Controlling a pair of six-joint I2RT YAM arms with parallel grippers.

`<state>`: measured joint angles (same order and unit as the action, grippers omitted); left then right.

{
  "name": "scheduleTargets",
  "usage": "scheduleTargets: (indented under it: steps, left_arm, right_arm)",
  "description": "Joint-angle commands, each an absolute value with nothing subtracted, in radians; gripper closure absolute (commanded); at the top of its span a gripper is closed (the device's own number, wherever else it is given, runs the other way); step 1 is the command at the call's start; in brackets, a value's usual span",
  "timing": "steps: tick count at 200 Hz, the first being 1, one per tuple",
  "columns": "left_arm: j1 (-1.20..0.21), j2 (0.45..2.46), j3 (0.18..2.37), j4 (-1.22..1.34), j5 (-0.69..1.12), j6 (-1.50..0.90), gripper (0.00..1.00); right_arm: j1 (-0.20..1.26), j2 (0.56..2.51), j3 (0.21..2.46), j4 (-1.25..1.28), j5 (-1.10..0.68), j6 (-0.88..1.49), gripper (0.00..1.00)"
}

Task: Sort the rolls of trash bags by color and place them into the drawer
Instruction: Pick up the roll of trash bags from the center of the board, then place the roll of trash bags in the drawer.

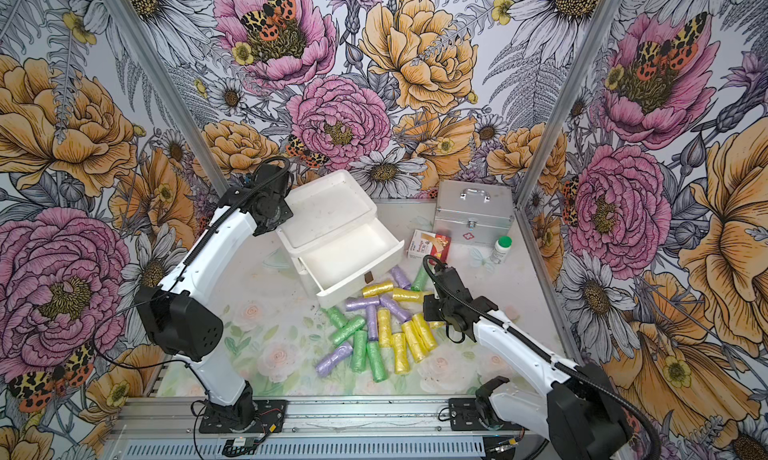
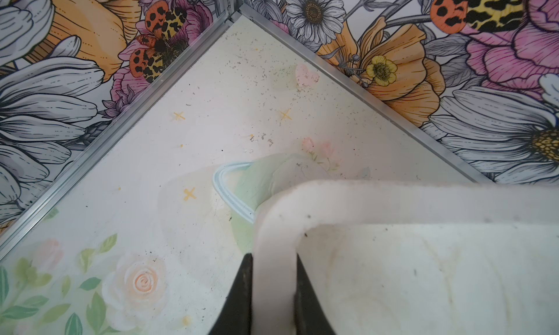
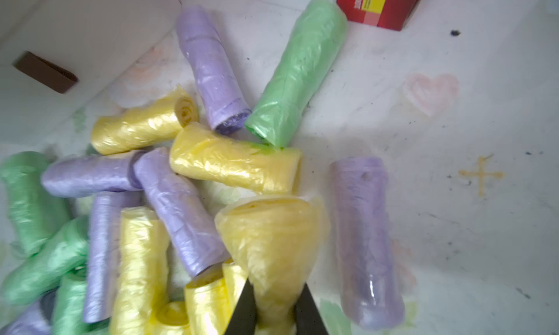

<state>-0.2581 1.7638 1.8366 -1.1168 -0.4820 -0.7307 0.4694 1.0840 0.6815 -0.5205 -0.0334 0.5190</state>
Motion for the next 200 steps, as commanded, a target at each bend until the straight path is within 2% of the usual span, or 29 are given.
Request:
scheduleTargets:
  steps: [1, 35, 68, 118, 142, 200]
  left_arm:
    - [-0.24, 1.845, 1.784, -1.114, -0.34, -0.826, 1.0]
    - [-0.24, 1.847, 1.787, -1.112, -0.335, -0.83, 1.0]
    - [-0.24, 1.845, 1.785, -1.113, -0.328, -0.841, 1.0]
    - [-0.245, 1.838, 1.793, -1.113, -0.322, -0.853, 1.0]
    - [-0.249, 1.835, 1.793, -1.113, -0.327, -0.858, 1.0]
    - [-0.256, 1.846, 1.8, -1.113, -0.317, -0.868, 1.0]
  right_arm:
    - [0.465, 0.99, 0.825, -0.59, -0.122, 0.614, 0.83]
    - [0.49, 0.95, 1.026, -0.586, -0.178, 0.746, 0.83]
    - [0.581, 1.025, 1.173, -0.508, -0.11, 0.884, 0.85]
    - [0.706, 1.162, 1.153, -0.219, 0.069, 1.199, 0.89]
    - [0.757, 1.228, 1.159, -0.158, 0.182, 1.313, 0.95]
    - [0.876, 1.396, 1.207, -0.081, 0.283, 1.502, 0.96]
